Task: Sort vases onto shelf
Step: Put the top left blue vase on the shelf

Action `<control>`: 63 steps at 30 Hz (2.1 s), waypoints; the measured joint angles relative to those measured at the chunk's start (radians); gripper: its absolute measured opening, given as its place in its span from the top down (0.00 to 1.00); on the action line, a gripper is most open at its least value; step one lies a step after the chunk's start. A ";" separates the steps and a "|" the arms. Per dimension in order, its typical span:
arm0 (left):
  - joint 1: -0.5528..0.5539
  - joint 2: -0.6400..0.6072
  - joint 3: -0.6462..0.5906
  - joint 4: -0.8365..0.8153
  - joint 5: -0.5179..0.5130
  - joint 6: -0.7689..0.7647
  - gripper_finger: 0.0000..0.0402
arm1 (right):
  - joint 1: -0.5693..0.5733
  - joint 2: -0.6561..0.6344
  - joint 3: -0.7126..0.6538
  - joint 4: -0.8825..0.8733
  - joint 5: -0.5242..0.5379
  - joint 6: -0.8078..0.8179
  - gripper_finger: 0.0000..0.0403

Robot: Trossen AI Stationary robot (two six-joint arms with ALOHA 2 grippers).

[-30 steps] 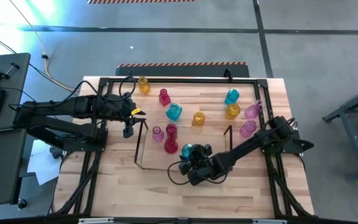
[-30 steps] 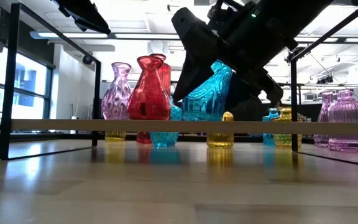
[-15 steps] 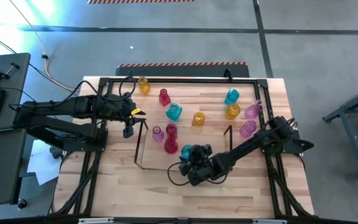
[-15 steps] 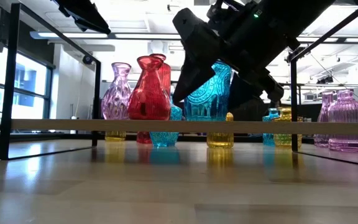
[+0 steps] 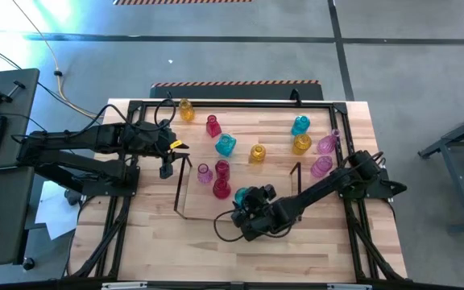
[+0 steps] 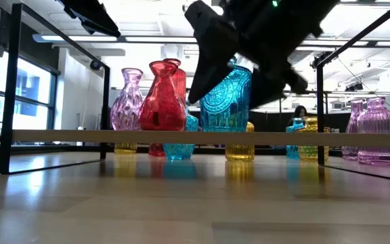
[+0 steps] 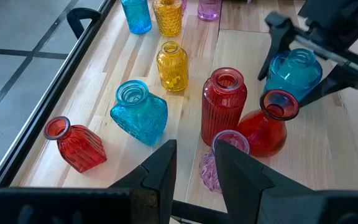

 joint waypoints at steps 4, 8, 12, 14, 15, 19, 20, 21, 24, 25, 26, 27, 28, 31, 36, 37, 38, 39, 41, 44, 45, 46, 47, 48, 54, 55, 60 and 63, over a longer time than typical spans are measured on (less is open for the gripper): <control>0.000 0.000 0.000 0.000 0.000 0.000 0.74 | 0.001 0.000 0.093 -0.173 0.000 0.004 0.15; 0.000 0.000 0.000 0.000 0.000 0.000 0.74 | 0.005 0.000 0.179 -0.323 0.006 0.007 0.15; 0.000 0.000 0.000 0.000 0.000 0.000 0.74 | 0.008 0.000 0.251 -0.416 0.029 -0.015 0.15; 0.000 0.000 0.000 -0.001 0.000 0.000 0.74 | 0.008 0.000 0.284 -0.451 0.030 -0.039 0.15; 0.000 0.000 0.000 -0.002 0.000 0.000 0.74 | 0.008 0.000 0.300 -0.465 0.030 -0.051 0.15; 0.000 0.000 0.000 -0.005 0.000 0.000 0.74 | 0.009 0.000 0.354 -0.502 0.045 -0.097 0.15; 0.000 0.000 0.000 -0.005 0.000 0.000 0.74 | 0.010 0.000 0.366 -0.506 0.057 -0.106 0.15; 0.000 0.000 0.000 -0.005 0.000 0.000 0.74 | 0.012 0.000 0.377 -0.505 0.063 -0.119 0.15; 0.000 0.000 0.000 -0.005 0.000 0.000 0.74 | 0.014 0.000 0.402 -0.503 0.076 -0.161 0.17; 0.000 0.000 0.000 -0.005 0.000 0.000 0.74 | 0.014 0.000 0.408 -0.500 0.075 -0.174 0.19; 0.000 0.000 0.000 -0.005 0.000 0.000 0.74 | 0.014 0.000 0.409 -0.492 0.073 -0.185 0.22; 0.000 0.000 0.000 -0.005 0.000 0.000 0.74 | 0.014 0.000 0.409 -0.485 0.066 -0.200 0.26; 0.000 0.000 0.000 -0.004 0.000 0.000 0.74 | 0.014 0.000 0.409 -0.479 0.055 -0.213 0.30; 0.000 0.000 0.000 -0.004 0.000 0.000 0.74 | 0.014 0.000 0.409 -0.450 0.043 -0.248 0.46; 0.000 0.000 0.000 -0.004 0.000 0.000 0.74 | 0.008 0.000 0.407 -0.411 0.002 -0.306 0.80; 0.000 0.000 0.000 -0.004 0.000 0.000 0.74 | 0.007 0.000 0.407 -0.407 -0.004 -0.315 0.87; 0.000 0.000 0.000 -0.004 0.000 0.000 0.74 | 0.005 0.000 0.407 -0.406 -0.011 -0.329 0.93; 0.000 0.000 0.000 -0.004 0.000 0.000 0.74 | 0.001 0.000 0.407 -0.402 -0.023 -0.341 0.97; 0.000 0.000 0.000 -0.004 0.000 0.000 0.74 | -0.008 0.000 0.407 -0.386 -0.056 -0.351 0.96; 0.000 0.000 0.000 -0.003 0.000 -0.001 0.74 | -0.032 0.004 0.407 -0.347 -0.143 -0.353 0.96; 0.000 0.000 0.000 -0.003 0.000 -0.002 0.74 | -0.037 0.009 0.407 -0.327 -0.163 -0.359 0.98; 0.000 0.000 0.000 -0.002 0.000 -0.003 0.74 | -0.041 0.016 0.407 -0.310 -0.179 -0.377 0.99; 0.000 0.000 0.000 -0.002 0.000 -0.003 0.74 | -0.043 0.025 0.406 -0.299 -0.192 -0.387 0.99; 0.000 0.000 0.000 -0.002 0.000 -0.003 0.74 | -0.045 0.032 0.406 -0.284 -0.206 -0.389 0.99; 0.000 0.000 0.000 0.002 0.000 -0.002 0.74 | -0.068 0.057 0.405 -0.279 -0.283 -0.365 1.00; 0.000 0.000 0.000 0.001 0.000 -0.002 0.74 | -0.071 0.058 0.405 -0.283 -0.285 -0.359 1.00; 0.000 0.000 0.000 0.001 0.000 0.000 0.74 | -0.085 0.056 0.405 -0.281 -0.331 -0.348 1.00; 0.000 0.000 0.000 0.001 0.000 0.000 0.74 | -0.099 0.062 0.405 -0.289 -0.365 -0.332 1.00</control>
